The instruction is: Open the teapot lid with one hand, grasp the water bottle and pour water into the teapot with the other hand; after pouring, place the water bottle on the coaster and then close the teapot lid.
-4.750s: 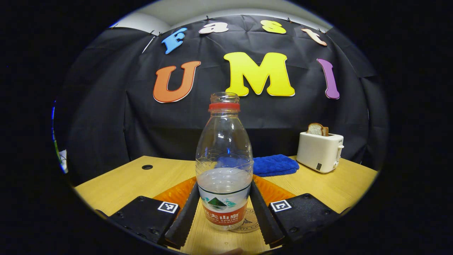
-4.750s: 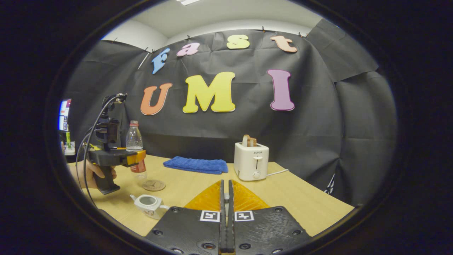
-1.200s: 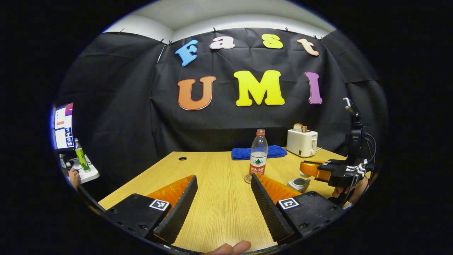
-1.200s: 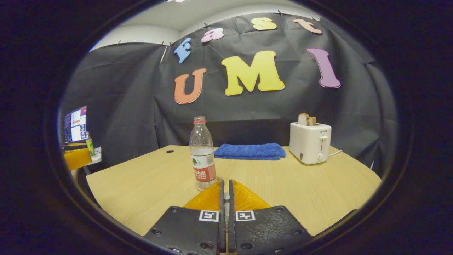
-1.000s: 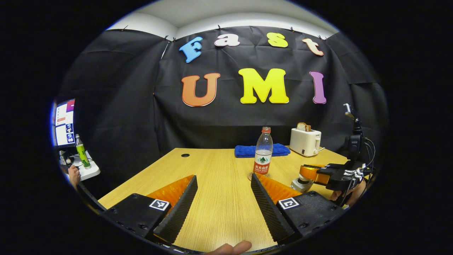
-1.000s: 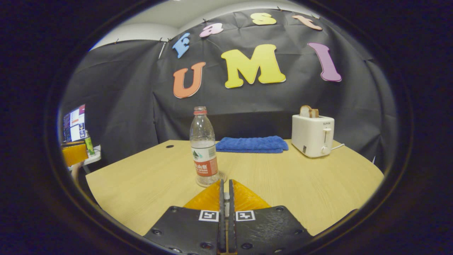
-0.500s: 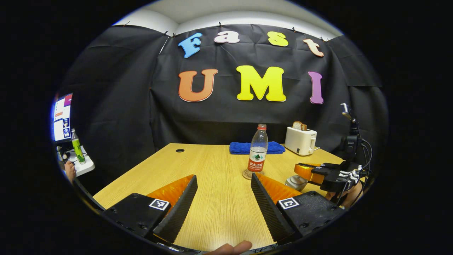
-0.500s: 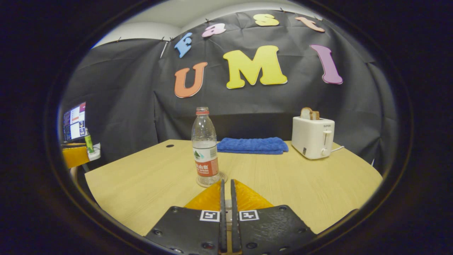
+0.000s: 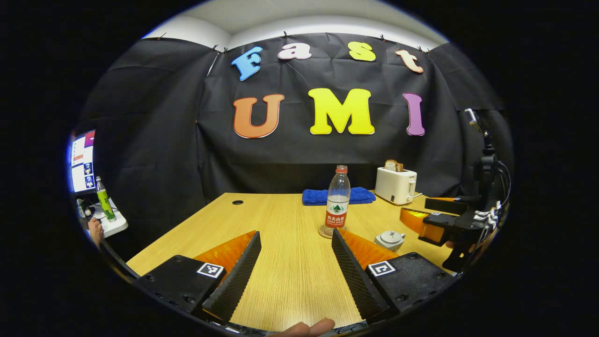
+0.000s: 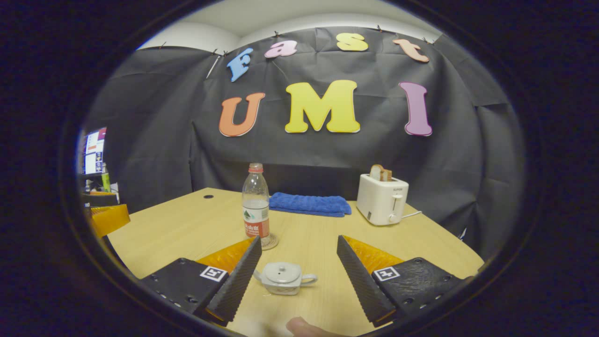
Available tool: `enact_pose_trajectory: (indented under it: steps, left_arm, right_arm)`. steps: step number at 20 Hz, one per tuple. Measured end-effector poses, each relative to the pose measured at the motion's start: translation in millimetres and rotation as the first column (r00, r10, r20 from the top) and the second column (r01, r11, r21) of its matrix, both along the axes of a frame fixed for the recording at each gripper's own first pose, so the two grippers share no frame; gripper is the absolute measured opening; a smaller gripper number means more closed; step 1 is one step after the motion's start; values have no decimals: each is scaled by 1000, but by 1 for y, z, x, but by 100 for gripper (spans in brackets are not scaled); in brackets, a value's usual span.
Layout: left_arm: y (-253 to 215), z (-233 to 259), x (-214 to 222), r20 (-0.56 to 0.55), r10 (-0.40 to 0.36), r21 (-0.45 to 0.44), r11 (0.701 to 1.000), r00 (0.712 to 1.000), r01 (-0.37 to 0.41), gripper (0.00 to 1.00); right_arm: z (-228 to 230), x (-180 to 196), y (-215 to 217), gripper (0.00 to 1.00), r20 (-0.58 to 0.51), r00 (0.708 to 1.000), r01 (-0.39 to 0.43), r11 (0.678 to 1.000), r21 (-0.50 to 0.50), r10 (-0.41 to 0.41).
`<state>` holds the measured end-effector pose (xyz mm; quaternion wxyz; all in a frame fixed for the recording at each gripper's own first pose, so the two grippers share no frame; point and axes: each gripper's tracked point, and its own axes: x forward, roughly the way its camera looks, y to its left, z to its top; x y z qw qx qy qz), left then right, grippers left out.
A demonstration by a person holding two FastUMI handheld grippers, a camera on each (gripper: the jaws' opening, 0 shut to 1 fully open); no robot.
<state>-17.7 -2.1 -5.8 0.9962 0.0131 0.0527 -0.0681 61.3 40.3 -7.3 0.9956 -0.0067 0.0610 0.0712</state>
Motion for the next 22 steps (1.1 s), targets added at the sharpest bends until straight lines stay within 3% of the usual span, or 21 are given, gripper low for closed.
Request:
enact_pose_trajectory:
  steps: [5, 8, 9, 12, 13, 14, 22]
  left_arm:
    - [-4, 14, -10, 35, -3, 15, 1000, 999, 3, 96]
    - [-8, 18, -17, 44, -6, 15, 1000, 999, 5, 96]
    - [-12, 19, -18, 49, -13, 17, 1000, 999, 12, 100]
    - [-18, 21, -21, 53, -16, 30, 999, 998, 14, 96]
    - [-22, 20, -23, 47, -24, 19, 1000, 999, 23, 100]
    - [-27, 21, -25, 46, -35, 7, 999, 998, 35, 96]
    - [-31, 19, -23, 65, -29, 56, 998, 997, 25, 96]
  right_arm:
    - [34, -39, -37, 97, 40, 997, 65, 998, -15, -64]
    - [43, -65, -54, 95, 43, 996, 75, 997, -11, -74]
    - [46, -72, -58, 95, 50, 996, 73, 997, -10, -72]
    - [51, -91, -70, 95, 99, 993, 67, 998, -8, -66]
    - [49, -93, -75, 95, 109, 991, 72, 997, 0, -71]
    - [48, -92, -78, 95, 118, 990, 72, 997, 15, -74]
    - [28, -77, -85, 96, 70, 993, 96, 995, 12, -97]
